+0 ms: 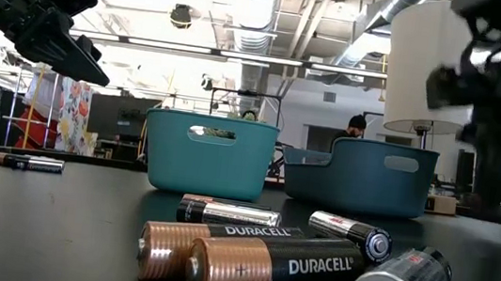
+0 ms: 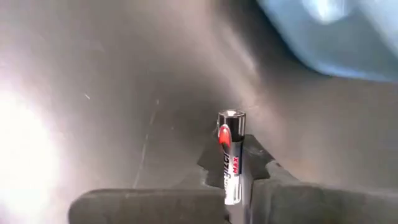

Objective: Sort batteries
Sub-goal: Put the black battery into the green bin

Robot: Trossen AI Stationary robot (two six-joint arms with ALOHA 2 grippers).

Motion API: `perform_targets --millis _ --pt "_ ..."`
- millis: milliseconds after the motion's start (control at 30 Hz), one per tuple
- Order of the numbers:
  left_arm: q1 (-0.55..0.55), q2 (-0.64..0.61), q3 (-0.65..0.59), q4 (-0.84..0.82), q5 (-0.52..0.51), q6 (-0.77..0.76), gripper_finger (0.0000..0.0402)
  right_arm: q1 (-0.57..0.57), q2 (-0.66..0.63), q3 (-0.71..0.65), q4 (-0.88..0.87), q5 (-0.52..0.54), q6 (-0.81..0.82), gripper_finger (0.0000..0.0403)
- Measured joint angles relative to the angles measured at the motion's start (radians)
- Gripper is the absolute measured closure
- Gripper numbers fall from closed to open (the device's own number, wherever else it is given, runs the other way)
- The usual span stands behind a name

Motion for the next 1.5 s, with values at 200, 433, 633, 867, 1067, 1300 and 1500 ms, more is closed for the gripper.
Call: perform_targets --millis 200,433,633,867,1067,1300,1500 --pt "0.0 0.0 0.0 -0.002 0.0 0.0 0.0304 -0.005 -0.149 0.041 -0.097 0.068 0.015 0.039" --pt "0.0 0.0 0.0 -0.022 0.0 0.0 0.0304 -0.044 -0.26 0.184 -0.129 0.143 -0.073 0.039" --pt "0.0 0.0 0.0 -0.023 0.0 0.0 0.0304 -0.09 -0.256 0.339 -0.132 0.241 -0.234 0.039" --pt "0.0 0.0 0.0 -0.03 0.0 0.0 0.0304 -0.268 -0.151 0.419 -0.116 0.268 -0.368 0.039" --pt "0.0 0.0 0.0 -0.055 0.0 0.0 0.0304 -0.424 0.008 0.419 -0.117 0.168 -0.395 0.039" --pt "0.0 0.0 0.0 -0.063 0.0 0.0 0.0304 -0.512 0.194 0.419 -0.083 0.071 -0.427 0.039" --pt "0.0 0.0 0.0 -0.065 0.0 0.0 0.0304 -0.537 0.29 0.419 -0.039 0.025 -0.445 0.039"
